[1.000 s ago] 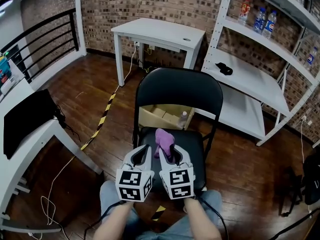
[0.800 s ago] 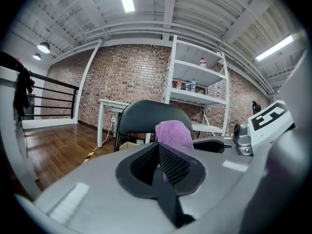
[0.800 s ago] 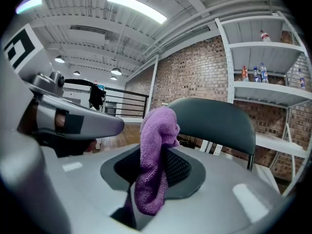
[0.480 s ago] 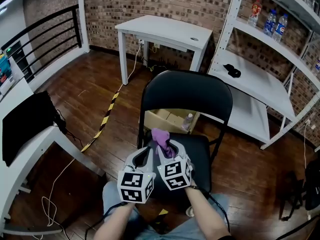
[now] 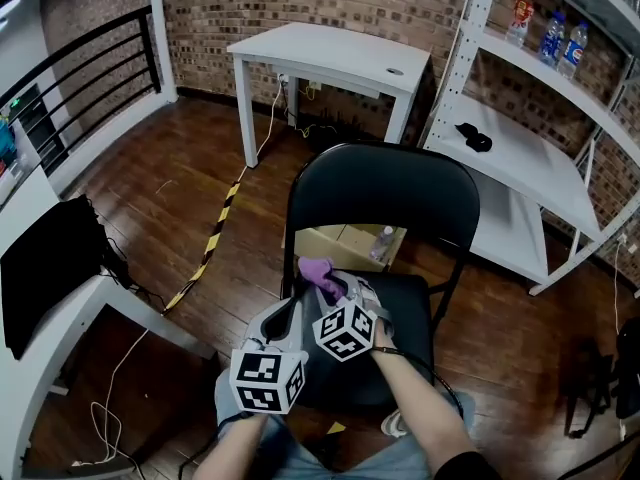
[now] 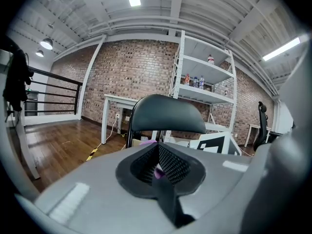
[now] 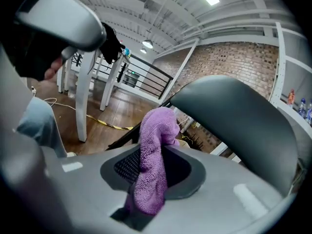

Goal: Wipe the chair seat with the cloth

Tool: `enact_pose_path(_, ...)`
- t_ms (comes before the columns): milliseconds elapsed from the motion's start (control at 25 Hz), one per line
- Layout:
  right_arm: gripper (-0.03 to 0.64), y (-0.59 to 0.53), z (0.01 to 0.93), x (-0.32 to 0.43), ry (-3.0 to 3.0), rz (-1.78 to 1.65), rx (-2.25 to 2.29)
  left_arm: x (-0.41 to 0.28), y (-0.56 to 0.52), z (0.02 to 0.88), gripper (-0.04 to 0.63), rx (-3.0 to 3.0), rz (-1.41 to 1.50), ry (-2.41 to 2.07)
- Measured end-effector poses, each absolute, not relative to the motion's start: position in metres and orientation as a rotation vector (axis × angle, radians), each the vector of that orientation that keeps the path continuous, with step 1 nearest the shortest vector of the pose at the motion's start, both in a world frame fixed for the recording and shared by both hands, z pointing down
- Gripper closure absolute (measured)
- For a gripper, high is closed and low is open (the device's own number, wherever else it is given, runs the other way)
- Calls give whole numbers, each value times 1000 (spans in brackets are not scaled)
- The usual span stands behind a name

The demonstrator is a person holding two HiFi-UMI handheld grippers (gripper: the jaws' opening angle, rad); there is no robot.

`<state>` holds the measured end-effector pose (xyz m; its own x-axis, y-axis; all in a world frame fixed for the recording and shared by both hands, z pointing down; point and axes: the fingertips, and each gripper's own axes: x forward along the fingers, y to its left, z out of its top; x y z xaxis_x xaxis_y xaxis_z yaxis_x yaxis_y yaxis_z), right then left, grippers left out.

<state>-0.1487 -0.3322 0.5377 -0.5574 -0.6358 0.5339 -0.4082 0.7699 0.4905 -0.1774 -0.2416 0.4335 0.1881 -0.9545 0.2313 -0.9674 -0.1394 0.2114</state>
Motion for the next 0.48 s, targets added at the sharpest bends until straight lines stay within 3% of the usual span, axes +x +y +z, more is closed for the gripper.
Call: enact_pose_path(480,514,-398,633,-161,-1964,-504,567,-202,-248,460,591,2116,127,-1795)
